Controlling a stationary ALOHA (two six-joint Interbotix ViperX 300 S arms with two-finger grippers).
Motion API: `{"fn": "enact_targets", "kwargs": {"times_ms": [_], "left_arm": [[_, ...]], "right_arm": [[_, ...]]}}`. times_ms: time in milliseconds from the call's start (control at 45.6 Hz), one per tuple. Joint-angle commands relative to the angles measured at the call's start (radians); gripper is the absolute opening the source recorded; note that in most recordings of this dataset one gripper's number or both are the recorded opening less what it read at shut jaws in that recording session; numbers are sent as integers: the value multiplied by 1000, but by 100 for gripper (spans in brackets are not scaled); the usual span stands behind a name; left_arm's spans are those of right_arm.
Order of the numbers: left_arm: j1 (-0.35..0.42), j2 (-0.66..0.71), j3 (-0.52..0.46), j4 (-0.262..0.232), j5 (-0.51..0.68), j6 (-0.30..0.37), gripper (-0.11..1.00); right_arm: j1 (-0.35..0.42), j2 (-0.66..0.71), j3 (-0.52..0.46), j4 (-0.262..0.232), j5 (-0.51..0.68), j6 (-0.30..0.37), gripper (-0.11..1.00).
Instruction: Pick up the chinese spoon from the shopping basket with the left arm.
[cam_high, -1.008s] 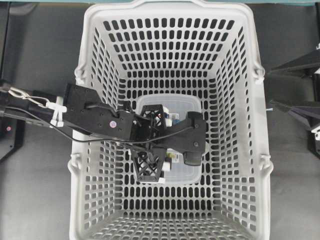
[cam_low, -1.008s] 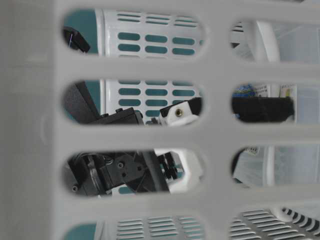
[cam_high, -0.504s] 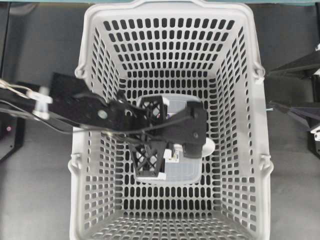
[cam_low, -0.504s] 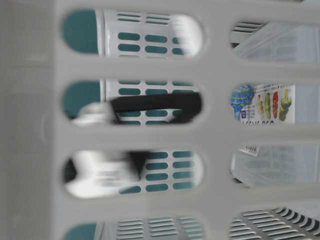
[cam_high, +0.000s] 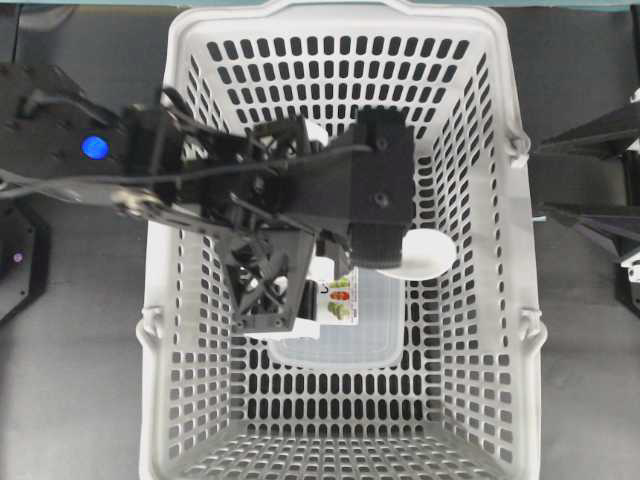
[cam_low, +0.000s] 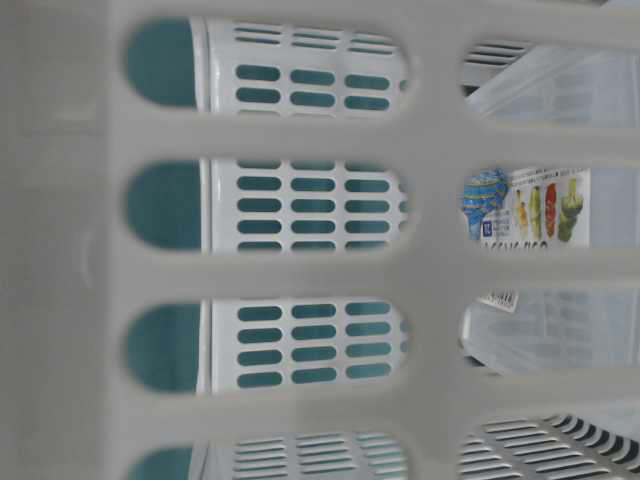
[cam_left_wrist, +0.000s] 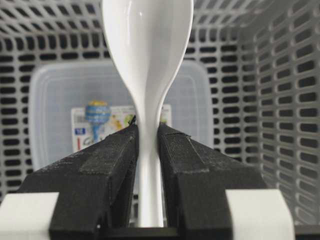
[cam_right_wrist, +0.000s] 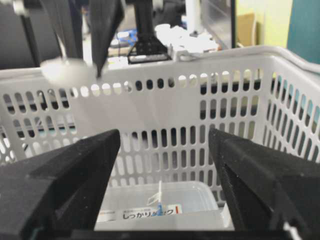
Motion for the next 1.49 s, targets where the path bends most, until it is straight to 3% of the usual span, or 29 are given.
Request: {"fn": "enact_targets", "kwargs": {"times_ms": [0,175,1468], "left_arm": [[-2,-5,-72,3,46,-2,13],[-2,14,-89,3,91,2,13],[-2,34,-64,3,91,12,13]], "right_arm": [[-2,5,-6,5,-6,0,70],[-3,3,-6,6,-6,0,70],[-3,-23,-3,6,11,0,69]]}}
